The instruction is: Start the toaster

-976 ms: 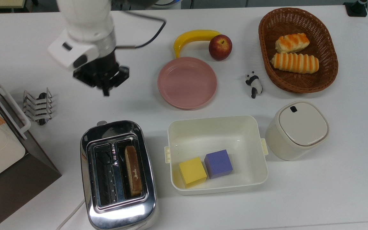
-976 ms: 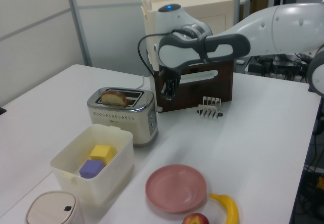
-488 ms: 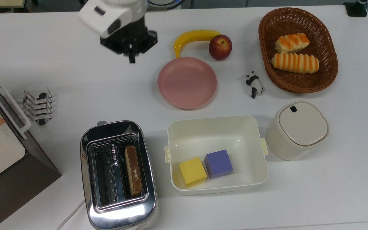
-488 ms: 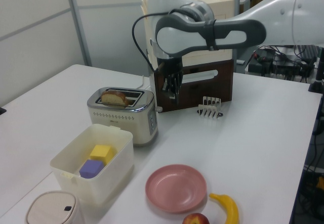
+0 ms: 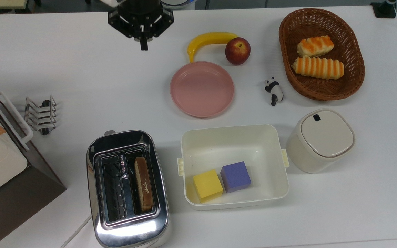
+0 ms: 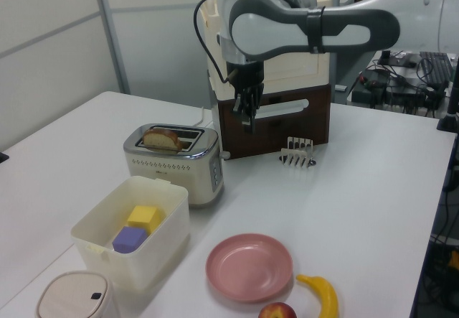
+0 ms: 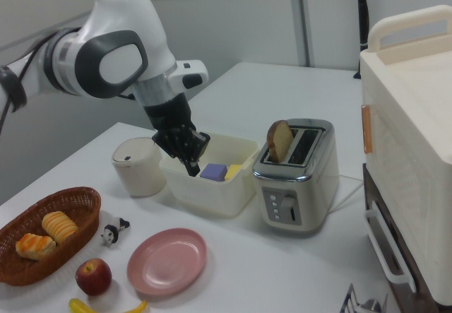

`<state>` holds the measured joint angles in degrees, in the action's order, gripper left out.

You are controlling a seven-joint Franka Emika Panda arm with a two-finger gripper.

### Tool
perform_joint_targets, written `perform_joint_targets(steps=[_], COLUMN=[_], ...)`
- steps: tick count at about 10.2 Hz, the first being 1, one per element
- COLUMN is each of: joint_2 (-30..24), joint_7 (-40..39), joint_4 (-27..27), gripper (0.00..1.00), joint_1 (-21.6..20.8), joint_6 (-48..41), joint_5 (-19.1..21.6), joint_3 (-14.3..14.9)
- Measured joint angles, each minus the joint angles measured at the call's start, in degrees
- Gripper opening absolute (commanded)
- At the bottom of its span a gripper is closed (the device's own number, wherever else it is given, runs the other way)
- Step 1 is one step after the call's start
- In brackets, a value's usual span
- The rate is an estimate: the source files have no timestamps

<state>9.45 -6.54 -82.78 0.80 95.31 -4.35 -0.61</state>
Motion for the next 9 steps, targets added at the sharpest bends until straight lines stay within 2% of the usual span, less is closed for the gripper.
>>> perform_joint_targets(steps=[2,9], joint_2=[-0.96,-1.87], joint_7=[0.08,1.59], joint_4=[-0.03,-0.18], gripper=[1.00,1.00], joint_1=[0.09,0.45], joint_6=[-0.01,-3.97], joint_5=[0.58,0.59], joint_3=[0.04,0.69])
